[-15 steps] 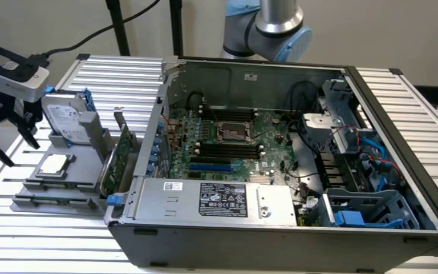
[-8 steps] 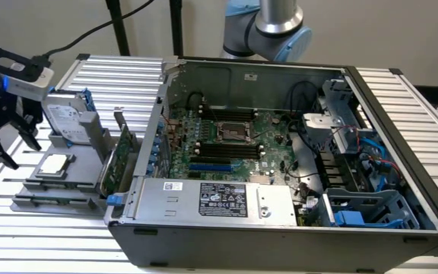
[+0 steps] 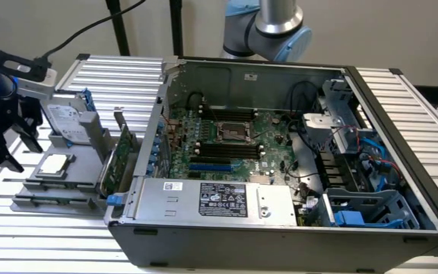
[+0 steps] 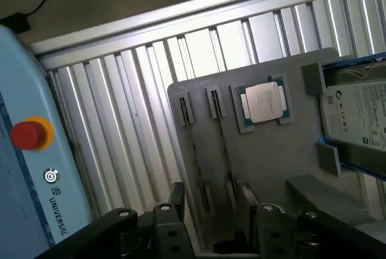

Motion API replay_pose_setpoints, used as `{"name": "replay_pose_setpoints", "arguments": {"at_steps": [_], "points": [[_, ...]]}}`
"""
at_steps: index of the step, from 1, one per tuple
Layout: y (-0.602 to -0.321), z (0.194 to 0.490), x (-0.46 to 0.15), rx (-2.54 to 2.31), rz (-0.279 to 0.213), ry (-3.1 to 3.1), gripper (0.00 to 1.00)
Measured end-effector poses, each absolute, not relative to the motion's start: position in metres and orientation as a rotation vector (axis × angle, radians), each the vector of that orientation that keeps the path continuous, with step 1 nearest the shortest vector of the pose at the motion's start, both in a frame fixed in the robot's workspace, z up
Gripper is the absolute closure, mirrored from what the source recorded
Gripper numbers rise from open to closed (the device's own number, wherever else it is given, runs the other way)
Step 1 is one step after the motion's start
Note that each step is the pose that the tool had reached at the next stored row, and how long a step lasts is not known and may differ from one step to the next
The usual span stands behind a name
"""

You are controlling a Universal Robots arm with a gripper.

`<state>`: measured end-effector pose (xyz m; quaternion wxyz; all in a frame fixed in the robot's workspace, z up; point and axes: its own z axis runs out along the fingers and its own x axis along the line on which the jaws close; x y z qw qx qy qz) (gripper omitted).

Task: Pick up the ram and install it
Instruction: 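Pick up the ram and move it above insertion slot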

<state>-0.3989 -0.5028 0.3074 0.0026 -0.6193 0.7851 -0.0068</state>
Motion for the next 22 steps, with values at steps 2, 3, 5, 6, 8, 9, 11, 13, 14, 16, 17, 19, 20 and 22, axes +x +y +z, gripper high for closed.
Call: {"name": "replay_pose_setpoints", "arguments": {"at_steps": [2,3,5,6,8,9,11,13,14,16,17,19,20,22], "points": [[-0.503,0.305,-0.399,-1.987,-0.021,2.426,0.52],[-0.503,0.304,-0.399,-2.011,-0.021,2.407,0.52],[-0.503,0.302,-0.399,-2.053,-0.021,2.370,0.52],[-0.503,0.301,-0.399,-2.075,-0.021,2.351,0.52],[-0.503,0.298,-0.399,-2.115,-0.020,2.315,0.52],[-0.503,0.297,-0.399,-2.132,-0.020,2.299,0.52],[-0.503,0.294,-0.399,-2.156,-0.020,2.277,0.52],[-0.504,0.291,-0.399,-2.170,-0.020,2.263,0.52],[-0.505,0.290,-0.399,-2.174,-0.019,2.260,0.52],[-0.508,0.287,-0.399,-2.185,-0.015,2.253,0.52],[-0.509,0.286,-0.399,-2.191,-0.012,2.250,0.52],[-0.512,0.283,-0.399,-2.201,-0.008,2.244,0.52],[-0.513,0.281,-0.399,-2.204,-0.007,2.242,0.52],[-0.517,0.278,-0.399,-2.205,-0.007,2.241,0.52]]}}
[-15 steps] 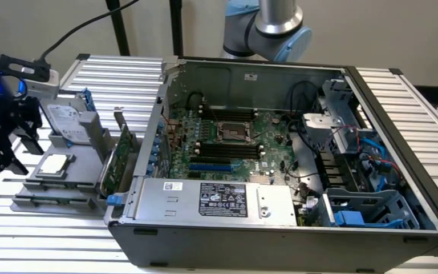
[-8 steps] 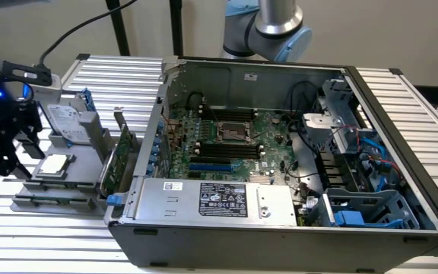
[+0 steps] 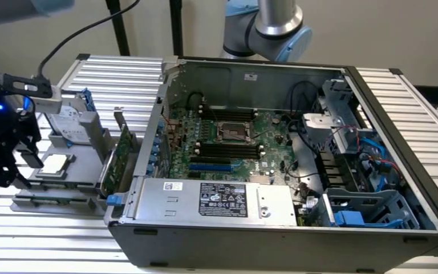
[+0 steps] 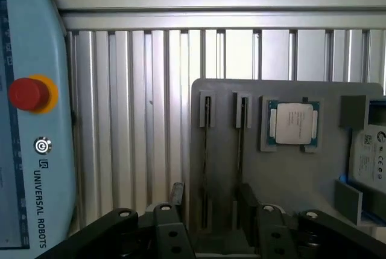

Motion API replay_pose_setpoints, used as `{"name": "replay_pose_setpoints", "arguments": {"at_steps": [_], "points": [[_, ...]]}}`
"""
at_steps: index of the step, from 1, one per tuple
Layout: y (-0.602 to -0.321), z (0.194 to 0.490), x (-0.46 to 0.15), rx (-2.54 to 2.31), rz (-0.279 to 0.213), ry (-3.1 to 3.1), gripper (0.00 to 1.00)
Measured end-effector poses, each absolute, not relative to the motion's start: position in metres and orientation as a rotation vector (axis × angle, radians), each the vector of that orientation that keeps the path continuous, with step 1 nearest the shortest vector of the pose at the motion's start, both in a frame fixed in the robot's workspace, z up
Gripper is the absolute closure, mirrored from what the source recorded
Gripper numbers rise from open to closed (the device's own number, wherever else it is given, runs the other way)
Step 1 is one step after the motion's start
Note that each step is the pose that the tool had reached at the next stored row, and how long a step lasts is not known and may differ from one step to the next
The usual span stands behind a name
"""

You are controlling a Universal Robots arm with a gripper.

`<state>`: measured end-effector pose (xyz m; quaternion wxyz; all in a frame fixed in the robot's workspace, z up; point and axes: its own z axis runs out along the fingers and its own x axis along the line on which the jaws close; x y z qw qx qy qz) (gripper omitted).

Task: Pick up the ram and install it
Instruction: 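Pick up the ram and move it above insertion slot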

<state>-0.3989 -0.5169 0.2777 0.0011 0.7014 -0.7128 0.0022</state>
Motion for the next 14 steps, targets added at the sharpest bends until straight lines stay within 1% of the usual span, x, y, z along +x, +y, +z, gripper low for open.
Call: {"name": "replay_pose_setpoints", "arguments": {"at_steps": [14], "points": [[-0.521,0.252,-0.397,2.194,0.007,-2.246,0.52]]}}
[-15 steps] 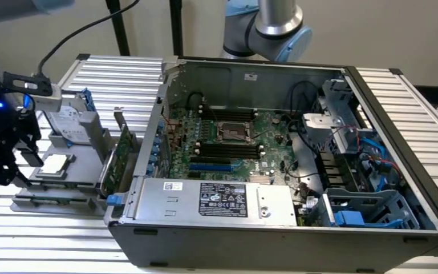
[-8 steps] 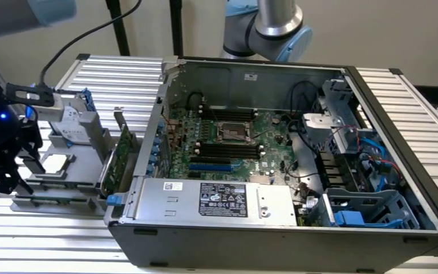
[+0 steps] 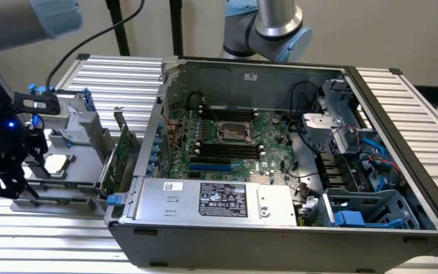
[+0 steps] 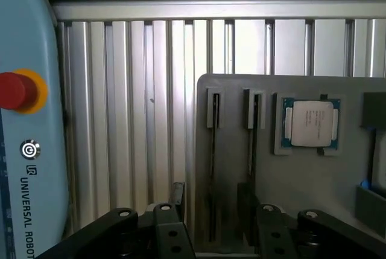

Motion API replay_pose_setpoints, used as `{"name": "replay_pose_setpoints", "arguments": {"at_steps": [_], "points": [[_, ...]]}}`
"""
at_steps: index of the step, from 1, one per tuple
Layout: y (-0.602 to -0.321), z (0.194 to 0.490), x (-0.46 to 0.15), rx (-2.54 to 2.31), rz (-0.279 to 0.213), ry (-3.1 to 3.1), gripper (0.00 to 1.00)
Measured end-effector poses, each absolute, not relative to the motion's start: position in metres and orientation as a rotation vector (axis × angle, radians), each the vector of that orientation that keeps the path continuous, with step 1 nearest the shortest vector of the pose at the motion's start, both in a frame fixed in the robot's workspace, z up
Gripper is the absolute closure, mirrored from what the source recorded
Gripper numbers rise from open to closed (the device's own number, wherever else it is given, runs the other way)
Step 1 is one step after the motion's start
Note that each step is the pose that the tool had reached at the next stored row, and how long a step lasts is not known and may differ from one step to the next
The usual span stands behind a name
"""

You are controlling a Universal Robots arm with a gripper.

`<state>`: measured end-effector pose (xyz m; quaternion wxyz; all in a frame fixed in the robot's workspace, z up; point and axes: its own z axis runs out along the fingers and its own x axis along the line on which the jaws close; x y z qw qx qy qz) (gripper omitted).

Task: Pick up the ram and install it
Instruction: 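Pick up the ram and move it above insertion slot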

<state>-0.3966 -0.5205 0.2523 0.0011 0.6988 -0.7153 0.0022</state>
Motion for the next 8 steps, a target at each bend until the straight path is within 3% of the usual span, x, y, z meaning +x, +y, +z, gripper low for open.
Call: {"name": "replay_pose_setpoints", "arguments": {"at_steps": [8], "points": [[-0.521,0.238,-0.395,2.171,0.007,-2.268,0.52]]}}
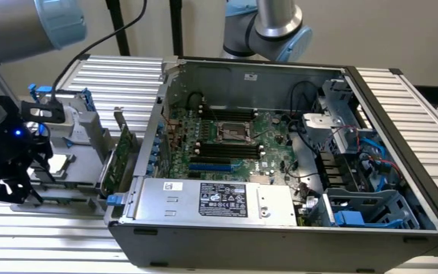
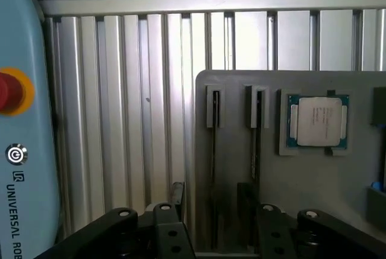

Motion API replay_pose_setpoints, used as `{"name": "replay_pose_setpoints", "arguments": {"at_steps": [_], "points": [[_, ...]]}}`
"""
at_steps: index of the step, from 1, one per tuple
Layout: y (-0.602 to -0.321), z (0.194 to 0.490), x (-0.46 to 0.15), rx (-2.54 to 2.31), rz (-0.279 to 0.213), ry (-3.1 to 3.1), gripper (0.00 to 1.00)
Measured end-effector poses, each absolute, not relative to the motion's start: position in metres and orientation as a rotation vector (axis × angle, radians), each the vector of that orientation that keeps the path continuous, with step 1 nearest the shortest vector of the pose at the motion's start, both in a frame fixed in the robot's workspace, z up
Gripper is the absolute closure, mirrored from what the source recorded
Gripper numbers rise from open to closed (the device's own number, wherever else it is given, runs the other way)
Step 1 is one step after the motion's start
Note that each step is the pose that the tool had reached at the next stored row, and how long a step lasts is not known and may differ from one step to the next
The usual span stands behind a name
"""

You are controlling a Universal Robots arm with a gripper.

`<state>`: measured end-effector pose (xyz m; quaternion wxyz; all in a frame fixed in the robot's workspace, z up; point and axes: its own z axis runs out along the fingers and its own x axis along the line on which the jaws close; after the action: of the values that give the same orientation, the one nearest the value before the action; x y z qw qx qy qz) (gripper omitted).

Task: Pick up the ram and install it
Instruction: 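Pick up the ram and move it above insertion slot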

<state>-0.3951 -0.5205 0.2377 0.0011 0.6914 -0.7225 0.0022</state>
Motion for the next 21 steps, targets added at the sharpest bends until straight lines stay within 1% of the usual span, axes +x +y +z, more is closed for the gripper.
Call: {"name": "replay_pose_setpoints", "arguments": {"at_steps": [21], "points": [[-0.513,0.200,-0.394,2.125,0.007,-2.310,0.52]]}}
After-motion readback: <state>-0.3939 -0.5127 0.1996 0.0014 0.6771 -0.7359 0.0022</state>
